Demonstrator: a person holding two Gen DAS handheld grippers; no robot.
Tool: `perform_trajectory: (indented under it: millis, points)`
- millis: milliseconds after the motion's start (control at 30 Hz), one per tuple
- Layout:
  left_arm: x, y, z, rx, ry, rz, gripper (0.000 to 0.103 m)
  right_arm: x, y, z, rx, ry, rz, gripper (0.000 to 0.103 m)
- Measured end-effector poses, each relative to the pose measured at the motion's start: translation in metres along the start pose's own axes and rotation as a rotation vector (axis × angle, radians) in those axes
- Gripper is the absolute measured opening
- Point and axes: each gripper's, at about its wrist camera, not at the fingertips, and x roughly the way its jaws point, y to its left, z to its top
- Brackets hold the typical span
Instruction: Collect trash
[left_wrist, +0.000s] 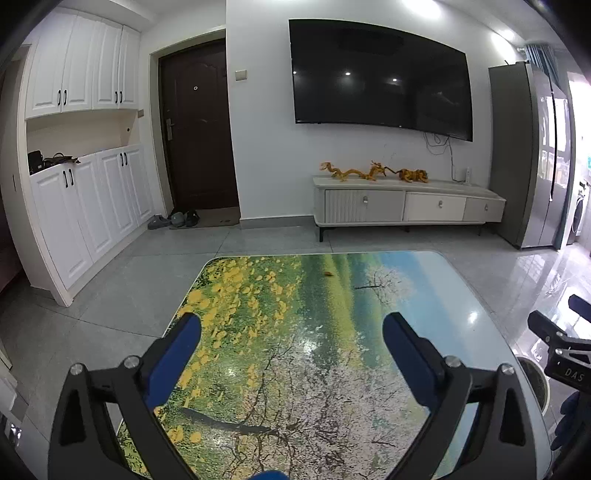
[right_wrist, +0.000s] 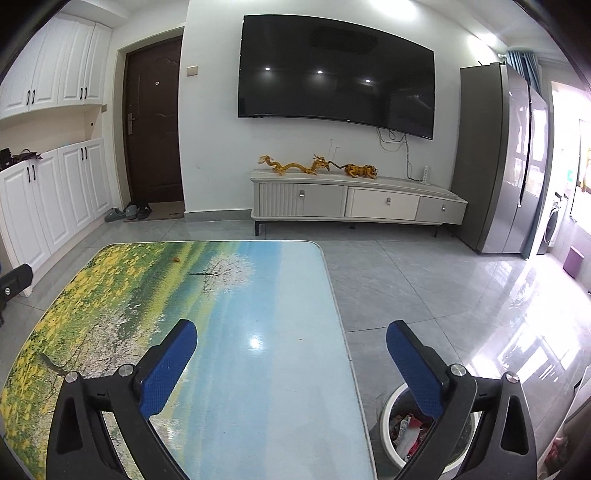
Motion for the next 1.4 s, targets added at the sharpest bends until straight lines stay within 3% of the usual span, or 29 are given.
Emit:
perform_trajectory:
  millis: [267,1400]
  points:
    - [-0.005,-0.015,0.002,0.017,-0.032,0.063,0.103,0.001,-0.017,-0.002,0.024,-0.009,-0.060,0.103]
    - [-0.009,-0.026,0.001,0.051,-0.048,0.036,0.103,-0.005,-0.042,-0.010,0.057,-0.031,-0.138,0.103]
